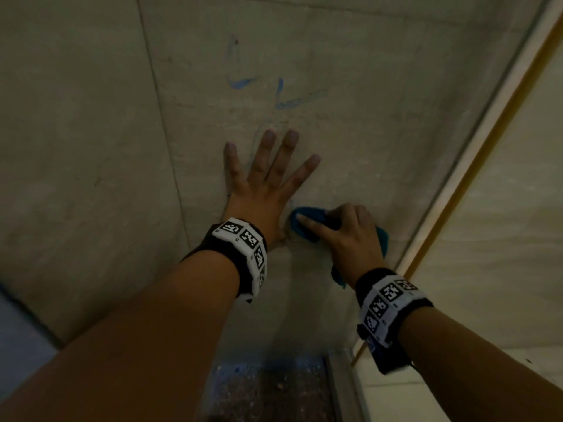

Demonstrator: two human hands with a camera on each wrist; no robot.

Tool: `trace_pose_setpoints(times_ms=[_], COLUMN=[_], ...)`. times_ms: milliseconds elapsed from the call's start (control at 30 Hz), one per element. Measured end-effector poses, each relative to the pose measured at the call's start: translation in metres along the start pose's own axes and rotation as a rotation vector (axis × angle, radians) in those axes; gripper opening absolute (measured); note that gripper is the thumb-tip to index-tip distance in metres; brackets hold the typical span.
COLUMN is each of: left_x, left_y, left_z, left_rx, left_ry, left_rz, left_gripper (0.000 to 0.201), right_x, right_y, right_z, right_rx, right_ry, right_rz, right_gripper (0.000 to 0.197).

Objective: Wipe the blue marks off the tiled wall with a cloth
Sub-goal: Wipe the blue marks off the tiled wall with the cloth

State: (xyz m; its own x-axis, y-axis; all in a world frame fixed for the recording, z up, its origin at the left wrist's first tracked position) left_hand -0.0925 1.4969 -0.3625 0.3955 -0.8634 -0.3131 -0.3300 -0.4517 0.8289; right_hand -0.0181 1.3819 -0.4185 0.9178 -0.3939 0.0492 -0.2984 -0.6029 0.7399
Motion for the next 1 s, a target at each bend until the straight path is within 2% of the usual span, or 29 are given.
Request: trace_pose_setpoints(times_ms=[33, 100, 233, 467, 567, 667, 833, 933, 1000], left_x=[0.0, 0.0, -0.001, 0.001, 0.001, 0.004, 0.015, 0.021, 0.021], left_y=[0.0, -0.002, -0.001, 0.005, 0.014, 0.023, 0.04, 0.043, 0.039], left_z=[0.0, 0.0, 0.0, 0.003, 0.008, 0.016, 0.029, 0.036, 0.041], left_rx=[-0.006, -0.035, -0.072, -0.162, -0.145, -0.106, -0.097, -0.123, -0.207], left_ry=[0.001, 0.003, 0.009, 0.022, 0.012, 0.005, -0.041, -0.051, 0.046], left_rz=[-0.005, -0.007, -0.01, -0.02, 0.005, 0.05, 0.233, 0.52, 0.731], left_gripper=[0.134, 0.138, 0.146, 0.148, 0.144, 0.127, 0.079, 0.056, 0.056], right_x=[0.005, 0.009, 0.016, 0.021, 0.025, 0.027, 0.025, 0.026, 0.025], right_y=[-0.009, -0.014, -0.02, -0.002, 0.018, 0.035, 0.065, 0.073, 0.076], right_z=[0.007, 0.013, 0.024, 0.032, 0.022, 0.013, 0.003, -0.001, -0.002], right_rx=[-0.044, -0.098, -0.132, -0.142, -0.106, -0.09, 0.015, 0.021, 0.001], right_ry=[0.045, 0.066, 0.059, -0.12, -0.312, -0.494, -0.599, -0.711, -0.777], right_rz=[0.089, 0.111, 0.119, 0.013, -0.165, -0.406, -0.624, -0.85, -0.958], right_gripper=[0.109, 0.119, 0.119, 0.069, 0.049, 0.037, 0.031, 0.021, 0.016])
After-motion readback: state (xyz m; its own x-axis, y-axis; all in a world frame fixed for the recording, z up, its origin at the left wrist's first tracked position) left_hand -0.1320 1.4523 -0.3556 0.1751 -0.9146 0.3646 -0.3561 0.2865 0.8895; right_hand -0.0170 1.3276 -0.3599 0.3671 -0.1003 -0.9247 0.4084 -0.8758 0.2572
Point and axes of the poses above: each hand's wrist, its own z-axis away from the middle knuckle, its own y-axis out of the back of the hand, x = y × z, the point moved 7 cm from there along -z, towards the middle knuckle, and after that the axes turned 4 degrees about -y, right-handed, at the moved point
